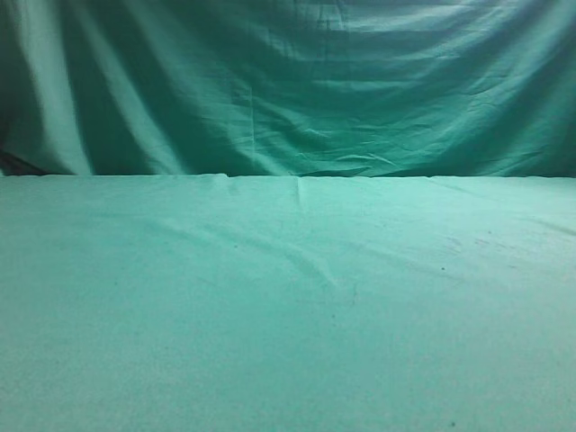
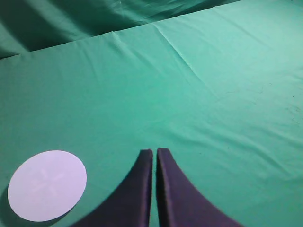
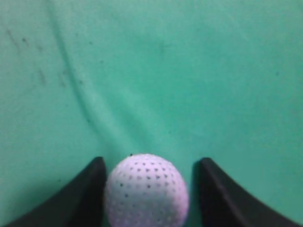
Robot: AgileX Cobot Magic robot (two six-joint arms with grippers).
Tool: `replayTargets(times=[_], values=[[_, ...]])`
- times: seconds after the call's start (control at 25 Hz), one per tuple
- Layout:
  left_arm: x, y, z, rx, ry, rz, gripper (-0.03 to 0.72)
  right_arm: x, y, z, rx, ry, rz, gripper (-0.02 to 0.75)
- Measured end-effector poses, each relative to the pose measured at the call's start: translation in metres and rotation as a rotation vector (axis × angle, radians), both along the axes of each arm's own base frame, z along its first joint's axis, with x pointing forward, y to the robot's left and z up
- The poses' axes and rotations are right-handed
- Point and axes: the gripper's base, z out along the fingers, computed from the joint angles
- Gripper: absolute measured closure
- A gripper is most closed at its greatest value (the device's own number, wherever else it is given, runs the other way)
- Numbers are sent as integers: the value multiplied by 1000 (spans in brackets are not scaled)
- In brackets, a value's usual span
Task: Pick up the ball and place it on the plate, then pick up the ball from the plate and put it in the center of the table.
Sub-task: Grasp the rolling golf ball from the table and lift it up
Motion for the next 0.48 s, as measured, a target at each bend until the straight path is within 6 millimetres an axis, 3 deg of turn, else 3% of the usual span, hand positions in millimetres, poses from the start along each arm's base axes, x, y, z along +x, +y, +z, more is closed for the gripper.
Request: replayTargets(times=[0.08,0.24,0.48], values=[[0,0,0,0,0,0,688,0,0,0,-1,3,7,430],[-1,0,0,-2,0,-1,688,5,1,8,-2,10,18,419],[-20,3,2,21,-43,3,688,27,13,44,51,-21,97,419]])
